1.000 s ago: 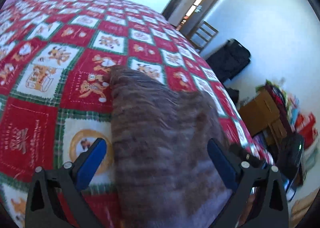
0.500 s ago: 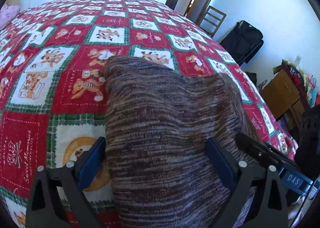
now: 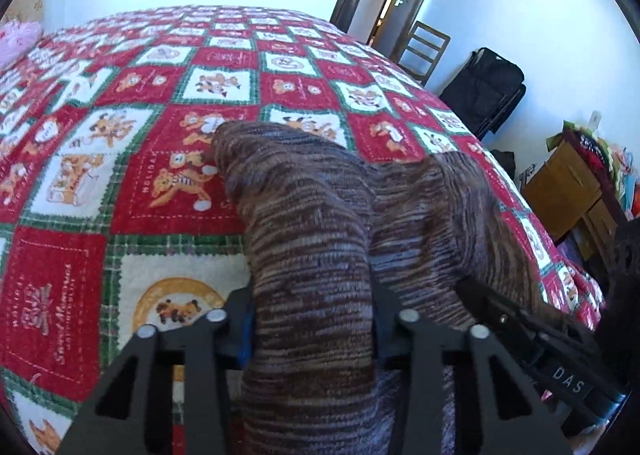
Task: Fold small clothes
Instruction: 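Grasp the folded brown sweater edge with the left gripper while the right gripper grasps it too, then lift the folded sweater with both grippers and carry it across the quilt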
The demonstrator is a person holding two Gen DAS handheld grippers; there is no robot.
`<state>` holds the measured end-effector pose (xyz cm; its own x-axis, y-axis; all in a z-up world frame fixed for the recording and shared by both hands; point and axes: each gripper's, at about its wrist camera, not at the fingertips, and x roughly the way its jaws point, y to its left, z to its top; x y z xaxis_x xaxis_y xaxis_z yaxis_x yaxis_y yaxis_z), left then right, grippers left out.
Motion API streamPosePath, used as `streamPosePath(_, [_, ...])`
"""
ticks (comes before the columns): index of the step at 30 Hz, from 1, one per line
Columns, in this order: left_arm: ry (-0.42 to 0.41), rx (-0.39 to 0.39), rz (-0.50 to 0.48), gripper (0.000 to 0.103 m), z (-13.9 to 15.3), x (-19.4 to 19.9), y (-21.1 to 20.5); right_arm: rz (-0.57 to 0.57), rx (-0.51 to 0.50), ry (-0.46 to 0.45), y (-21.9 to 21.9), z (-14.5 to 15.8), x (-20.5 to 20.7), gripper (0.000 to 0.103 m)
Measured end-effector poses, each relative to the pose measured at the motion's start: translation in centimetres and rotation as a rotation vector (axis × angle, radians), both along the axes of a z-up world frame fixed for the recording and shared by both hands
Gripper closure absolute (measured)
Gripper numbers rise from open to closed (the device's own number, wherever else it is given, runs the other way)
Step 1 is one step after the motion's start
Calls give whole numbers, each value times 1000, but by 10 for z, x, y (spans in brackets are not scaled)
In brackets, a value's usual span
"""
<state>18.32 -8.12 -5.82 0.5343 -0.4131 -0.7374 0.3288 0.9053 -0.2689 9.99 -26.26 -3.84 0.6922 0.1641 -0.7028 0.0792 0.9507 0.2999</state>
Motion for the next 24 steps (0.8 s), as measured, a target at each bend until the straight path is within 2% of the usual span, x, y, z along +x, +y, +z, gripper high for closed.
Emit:
streamPosePath(4, [-53, 18, -16, 70, 16, -15, 1, -17, -6, -80, 15, 26, -24, 74])
streamPosePath(7, [-89, 7, -18, 70, 34, -27, 7, -14, -14, -138, 28, 49, -48, 75])
streamPosePath(13, [-207, 32, -18, 70, 69, -69, 23, -5, -13, -220, 55, 82, -87, 75])
streamPosePath(17, [-221, 21, 5, 70, 81, -87, 41, 18, 18, -255, 77, 95, -110, 75])
streamPosePath(20, [-213, 9, 29, 70, 87, -98, 63, 40, -1, -271, 94, 100, -120, 75])
streamPosePath(24, [-216, 33, 56, 70, 89, -112, 82, 71, 30, -282, 113, 103, -129, 75])
